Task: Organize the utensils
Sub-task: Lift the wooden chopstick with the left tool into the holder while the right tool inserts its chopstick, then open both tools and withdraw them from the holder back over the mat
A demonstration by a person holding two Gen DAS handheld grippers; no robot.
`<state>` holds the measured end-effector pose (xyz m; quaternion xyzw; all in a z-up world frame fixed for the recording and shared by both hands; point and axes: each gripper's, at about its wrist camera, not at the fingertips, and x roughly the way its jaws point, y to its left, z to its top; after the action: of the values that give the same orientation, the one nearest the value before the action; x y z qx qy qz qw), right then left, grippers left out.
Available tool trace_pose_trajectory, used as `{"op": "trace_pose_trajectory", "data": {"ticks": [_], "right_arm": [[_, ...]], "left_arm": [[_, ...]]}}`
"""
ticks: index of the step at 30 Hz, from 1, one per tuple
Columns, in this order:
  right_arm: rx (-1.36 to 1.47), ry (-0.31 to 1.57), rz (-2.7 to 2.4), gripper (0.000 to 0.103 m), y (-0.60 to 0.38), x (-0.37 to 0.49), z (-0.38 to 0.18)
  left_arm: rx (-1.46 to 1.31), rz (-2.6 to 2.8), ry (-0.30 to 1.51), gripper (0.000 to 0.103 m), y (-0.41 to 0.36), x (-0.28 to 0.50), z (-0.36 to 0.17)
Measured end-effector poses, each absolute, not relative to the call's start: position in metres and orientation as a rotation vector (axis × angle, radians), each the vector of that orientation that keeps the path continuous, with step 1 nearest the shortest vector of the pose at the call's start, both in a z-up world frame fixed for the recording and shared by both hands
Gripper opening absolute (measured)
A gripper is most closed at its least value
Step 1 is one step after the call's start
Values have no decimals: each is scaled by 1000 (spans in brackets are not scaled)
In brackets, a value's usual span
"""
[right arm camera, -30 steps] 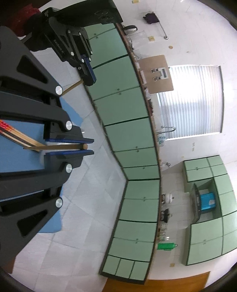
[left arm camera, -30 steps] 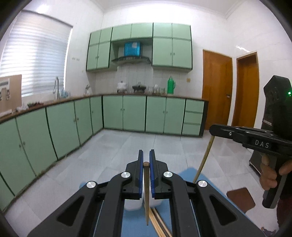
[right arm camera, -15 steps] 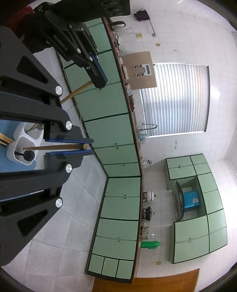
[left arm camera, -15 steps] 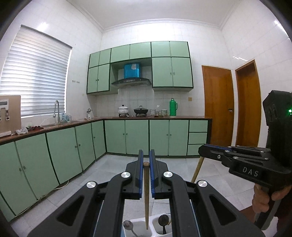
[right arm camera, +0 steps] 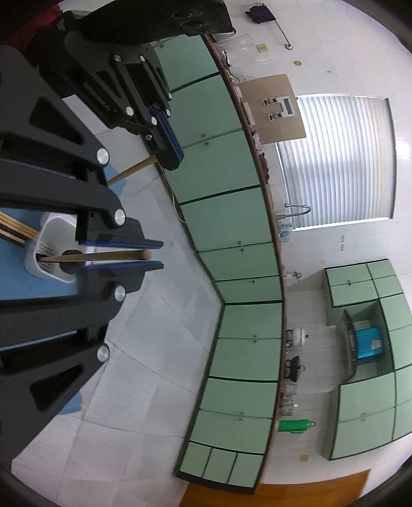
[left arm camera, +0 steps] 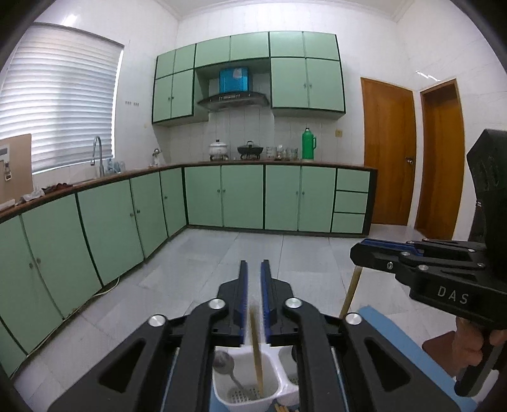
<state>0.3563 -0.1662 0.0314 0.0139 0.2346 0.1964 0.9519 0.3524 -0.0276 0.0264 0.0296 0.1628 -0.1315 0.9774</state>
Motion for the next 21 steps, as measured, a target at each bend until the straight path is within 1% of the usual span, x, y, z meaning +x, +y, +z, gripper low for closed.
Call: {"op": "trace_pose_trajectory", "data": {"ticks": [1, 3, 5, 7, 8, 10, 11, 13, 16, 18, 21], "right_arm": [[31, 478, 399, 26, -167, 357, 32], [47, 472, 387, 30, -171, 352, 32], [56, 459, 376, 33, -174, 346, 34], [58, 440, 361, 41, -179, 337, 38], [58, 432, 355, 43, -182, 332, 38], [59, 417, 336, 54, -188, 319, 39], [64, 409, 330, 57, -191, 312, 39], [72, 403, 314, 74, -196, 296, 34], [73, 405, 307, 85, -202, 270, 20], [75, 425, 302, 87, -203, 251, 3], [97, 487, 304, 88, -203, 231, -25]], "left_arm": [[60, -262, 328, 25, -26, 350, 25], [65, -256, 317, 31, -23, 342, 25], [67, -248, 312, 32, -20, 333, 26], [62, -244, 305, 40, -16, 322, 27], [61, -243, 302, 43, -16, 320, 29], [64, -228, 299, 51, -13, 304, 29], [64, -226, 299, 53, -11, 296, 28], [58, -220, 317, 63, -10, 284, 23], [40, -222, 360, 69, -8, 265, 8], [29, -219, 403, 72, -7, 250, -8], [16, -206, 463, 74, -5, 229, -37]]}}
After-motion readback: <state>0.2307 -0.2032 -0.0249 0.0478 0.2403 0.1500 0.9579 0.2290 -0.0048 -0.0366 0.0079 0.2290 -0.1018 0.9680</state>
